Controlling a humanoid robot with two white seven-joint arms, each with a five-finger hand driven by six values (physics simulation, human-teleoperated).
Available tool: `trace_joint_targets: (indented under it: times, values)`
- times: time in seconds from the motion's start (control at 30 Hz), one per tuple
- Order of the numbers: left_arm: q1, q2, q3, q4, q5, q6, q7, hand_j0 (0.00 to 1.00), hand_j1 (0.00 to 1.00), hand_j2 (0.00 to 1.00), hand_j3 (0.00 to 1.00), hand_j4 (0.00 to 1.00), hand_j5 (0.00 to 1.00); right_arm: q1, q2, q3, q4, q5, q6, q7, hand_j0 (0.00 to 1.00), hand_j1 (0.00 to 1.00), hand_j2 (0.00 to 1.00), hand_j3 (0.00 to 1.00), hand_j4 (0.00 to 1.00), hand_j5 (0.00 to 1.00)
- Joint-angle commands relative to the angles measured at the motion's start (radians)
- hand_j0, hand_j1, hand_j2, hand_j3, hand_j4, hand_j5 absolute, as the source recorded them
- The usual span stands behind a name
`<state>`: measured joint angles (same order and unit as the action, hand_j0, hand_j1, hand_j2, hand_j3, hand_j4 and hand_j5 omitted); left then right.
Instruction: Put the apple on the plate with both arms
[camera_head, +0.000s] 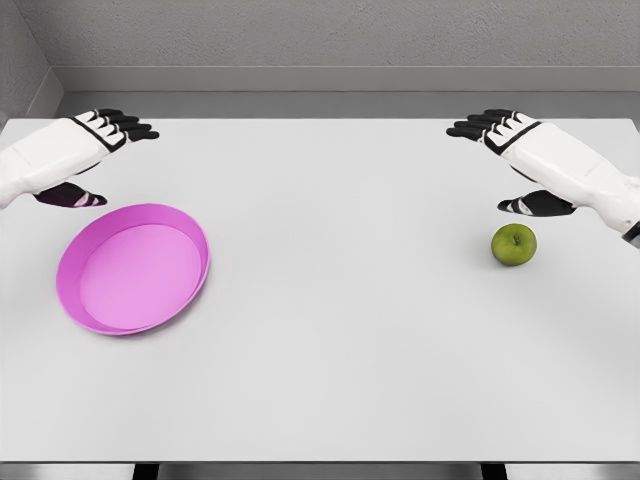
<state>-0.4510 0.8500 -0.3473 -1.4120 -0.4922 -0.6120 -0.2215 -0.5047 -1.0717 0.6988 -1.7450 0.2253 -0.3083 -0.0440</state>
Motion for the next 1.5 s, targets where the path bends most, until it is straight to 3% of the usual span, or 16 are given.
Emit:
trace_joint_targets:
  times: [0.0,0.17,0.3,0.33,0.47,0.63,0.73,0.83,1.17,1.47]
  values:
    - [0.0,0.0,0.001,-0.001,0.006,0.001,0.001,1.0,1.0,1.0,1.0,1.0,1.0,0.0,-0.002,-0.001,-0.001,-0.001,0.0,0.0,1.0,1.0,1.0,1.0,1.0,1.0]
    - [0.0,0.0,0.001,-0.001,0.004,0.001,0.001,1.0,1.0,1.0,1.0,1.0,1.0,0.038,-0.04,-0.001,-0.002,-0.007,0.0,0.0,1.0,1.0,1.0,1.0,1.0,1.0]
    - [0.0,-0.002,-0.001,-0.001,0.004,0.001,0.001,1.0,1.0,1.0,1.0,1.0,1.0,0.06,-0.051,-0.004,-0.007,-0.014,0.008,0.268,1.0,1.0,1.0,1.0,1.0,1.0]
    - [0.0,-0.003,0.001,-0.001,0.004,0.001,0.001,1.0,1.0,1.0,1.0,1.0,1.0,0.055,-0.045,-0.002,-0.002,-0.014,0.029,0.377,1.0,1.0,1.0,1.0,1.0,1.0]
    - [0.0,-0.005,-0.001,-0.002,0.003,0.001,0.001,1.0,1.0,1.0,1.0,1.0,1.0,0.049,-0.036,-0.001,-0.002,-0.014,0.12,0.469,1.0,1.0,1.0,1.0,1.0,1.0]
    - [0.0,-0.009,0.001,-0.002,0.0,0.001,0.001,1.0,1.0,1.0,1.0,1.0,1.0,0.025,-0.021,0.001,0.001,-0.014,0.291,0.49,1.0,1.0,1.0,1.0,1.0,1.0]
    - [-0.002,-0.009,0.001,-0.001,-0.002,0.001,0.001,1.0,1.0,1.0,1.0,1.0,1.0,-0.034,0.006,0.04,0.007,-0.015,0.377,0.527,1.0,1.0,1.0,1.0,1.0,1.0]
    - [-0.002,-0.011,0.001,-0.001,-0.003,0.001,0.001,1.0,1.0,1.0,1.0,1.0,1.0,-0.086,0.039,0.119,0.038,-0.015,0.384,0.547,1.0,1.0,1.0,1.0,1.0,1.0]
    - [-0.002,-0.019,0.004,-0.002,-0.011,0.001,0.001,1.0,1.0,1.0,1.0,1.0,1.0,-0.089,0.047,0.122,0.09,-0.015,0.385,0.547,1.0,1.0,1.0,1.0,1.0,1.0]
    - [-0.002,-0.019,0.004,-0.001,-0.011,0.001,-0.001,1.0,1.0,1.0,1.0,1.0,1.0,-0.146,0.091,0.182,0.15,-0.015,0.385,0.547,1.0,1.0,1.0,1.0,1.0,1.0]
